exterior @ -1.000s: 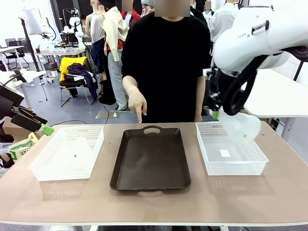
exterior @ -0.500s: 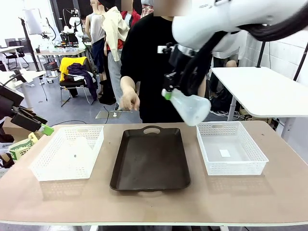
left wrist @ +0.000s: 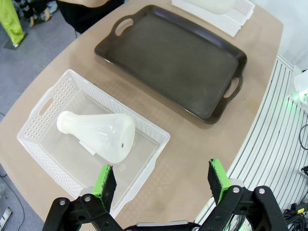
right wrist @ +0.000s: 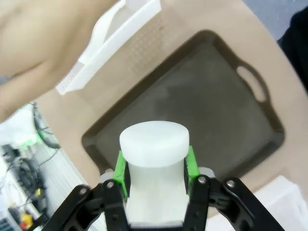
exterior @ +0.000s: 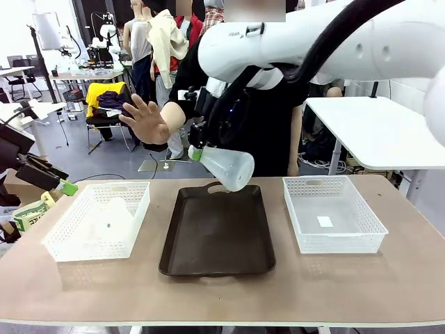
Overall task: Prepare the laboratory tools.
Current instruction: While moving the picked Big flask to the Handle tray indicated by the person, stop as directed by the person.
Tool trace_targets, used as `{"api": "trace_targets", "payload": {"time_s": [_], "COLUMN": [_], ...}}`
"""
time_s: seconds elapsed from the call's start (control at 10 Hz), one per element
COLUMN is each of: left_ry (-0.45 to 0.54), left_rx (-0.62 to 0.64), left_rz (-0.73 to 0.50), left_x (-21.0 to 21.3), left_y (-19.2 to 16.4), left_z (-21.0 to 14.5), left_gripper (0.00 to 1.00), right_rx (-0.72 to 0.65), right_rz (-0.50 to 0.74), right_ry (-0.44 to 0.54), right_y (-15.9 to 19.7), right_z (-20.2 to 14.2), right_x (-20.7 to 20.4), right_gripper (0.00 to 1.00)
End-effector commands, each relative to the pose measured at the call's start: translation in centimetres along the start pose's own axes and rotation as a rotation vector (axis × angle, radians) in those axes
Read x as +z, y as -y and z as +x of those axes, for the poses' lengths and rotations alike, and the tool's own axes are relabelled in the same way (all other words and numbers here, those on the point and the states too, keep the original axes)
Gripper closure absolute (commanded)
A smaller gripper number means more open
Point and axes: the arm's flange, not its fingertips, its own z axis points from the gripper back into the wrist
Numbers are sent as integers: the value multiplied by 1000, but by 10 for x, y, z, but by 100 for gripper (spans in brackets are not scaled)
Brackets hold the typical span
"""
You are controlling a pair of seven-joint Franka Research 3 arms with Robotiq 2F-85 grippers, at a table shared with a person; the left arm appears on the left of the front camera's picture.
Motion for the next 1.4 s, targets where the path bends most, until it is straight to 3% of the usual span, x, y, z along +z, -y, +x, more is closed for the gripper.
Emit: {"api": "trace_targets", "payload": {"time_s": [0.0, 1.3], "left_ry": [0, 0], "left_rx": [-6, -6], "left_rz": [-4, -4], "left_x": [1, 1], "left_y": [-1, -1], "left_z": [-2, -2], "left_gripper": [0, 0], "right_rx": [28, 13], "right_rz": [5, 15], "right_ry": [-31, -23], "right_y": [6, 6], "right_z": [18, 9], "right_x": [5, -12], "right_gripper": [100, 100]}}
